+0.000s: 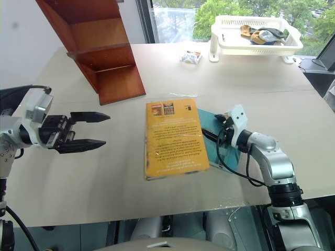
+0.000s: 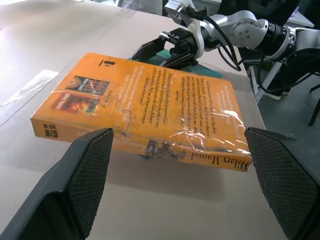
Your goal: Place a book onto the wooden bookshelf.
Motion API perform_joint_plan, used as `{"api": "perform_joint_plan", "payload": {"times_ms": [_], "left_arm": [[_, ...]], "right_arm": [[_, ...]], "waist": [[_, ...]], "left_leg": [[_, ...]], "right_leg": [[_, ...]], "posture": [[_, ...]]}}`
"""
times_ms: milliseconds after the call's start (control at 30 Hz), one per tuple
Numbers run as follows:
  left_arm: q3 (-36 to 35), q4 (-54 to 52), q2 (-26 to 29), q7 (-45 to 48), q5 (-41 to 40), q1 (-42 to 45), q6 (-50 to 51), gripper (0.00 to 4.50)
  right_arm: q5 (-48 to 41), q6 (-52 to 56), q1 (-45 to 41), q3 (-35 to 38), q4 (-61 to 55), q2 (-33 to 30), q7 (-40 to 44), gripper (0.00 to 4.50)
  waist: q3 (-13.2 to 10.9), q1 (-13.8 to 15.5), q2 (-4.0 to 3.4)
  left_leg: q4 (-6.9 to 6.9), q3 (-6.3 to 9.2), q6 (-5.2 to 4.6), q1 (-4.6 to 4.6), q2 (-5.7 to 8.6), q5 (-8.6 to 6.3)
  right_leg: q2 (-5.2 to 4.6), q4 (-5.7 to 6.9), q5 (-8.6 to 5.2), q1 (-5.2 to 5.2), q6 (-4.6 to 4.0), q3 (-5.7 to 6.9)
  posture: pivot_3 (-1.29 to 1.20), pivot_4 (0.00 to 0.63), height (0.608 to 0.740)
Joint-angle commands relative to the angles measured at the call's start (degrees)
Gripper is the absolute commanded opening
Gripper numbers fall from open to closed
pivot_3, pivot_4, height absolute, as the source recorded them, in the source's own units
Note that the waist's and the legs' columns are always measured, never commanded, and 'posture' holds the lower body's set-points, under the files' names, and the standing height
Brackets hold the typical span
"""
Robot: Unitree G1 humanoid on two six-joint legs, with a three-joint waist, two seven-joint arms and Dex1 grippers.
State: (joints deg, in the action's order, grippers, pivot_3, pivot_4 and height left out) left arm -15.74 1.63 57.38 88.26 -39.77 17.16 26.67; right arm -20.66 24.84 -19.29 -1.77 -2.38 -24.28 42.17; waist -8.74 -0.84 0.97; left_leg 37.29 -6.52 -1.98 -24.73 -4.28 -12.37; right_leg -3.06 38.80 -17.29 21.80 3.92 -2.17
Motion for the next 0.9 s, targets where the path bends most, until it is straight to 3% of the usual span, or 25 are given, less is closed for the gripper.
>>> {"api": "perform_joint_plan", "payload": {"times_ms": [33, 900], "left_arm": [[-1.17, -1.20, 0.29, -0.15, -0.47, 0.48, -0.49, 4.47], [-1.08, -1.51, 0.10, -0.71, -0.21, 0.44, -0.63, 4.47]], "right_arm": [[-0.23, -0.74, -0.90, 0.10, -1.41, 0.25, 0.34, 4.48], [-0.27, -0.23, -1.37, -1.80, -2.19, 1.40, 1.47, 4.48]], "waist": [[0.00, 0.00, 0.00], [0.00, -0.02, 0.00]], "left_leg": [[0.00, 0.00, 0.00, 0.00, 0.00, 0.00], [0.00, 0.00, 0.00, 0.01, 0.00, 0.00]], "right_leg": [[0.00, 0.00, 0.00, 0.00, 0.00, 0.00], [0.00, 0.01, 0.00, 0.00, 0.00, 0.00]], "posture": [[0.00, 0.150, 0.740], [0.00, 0.150, 0.740]]}}
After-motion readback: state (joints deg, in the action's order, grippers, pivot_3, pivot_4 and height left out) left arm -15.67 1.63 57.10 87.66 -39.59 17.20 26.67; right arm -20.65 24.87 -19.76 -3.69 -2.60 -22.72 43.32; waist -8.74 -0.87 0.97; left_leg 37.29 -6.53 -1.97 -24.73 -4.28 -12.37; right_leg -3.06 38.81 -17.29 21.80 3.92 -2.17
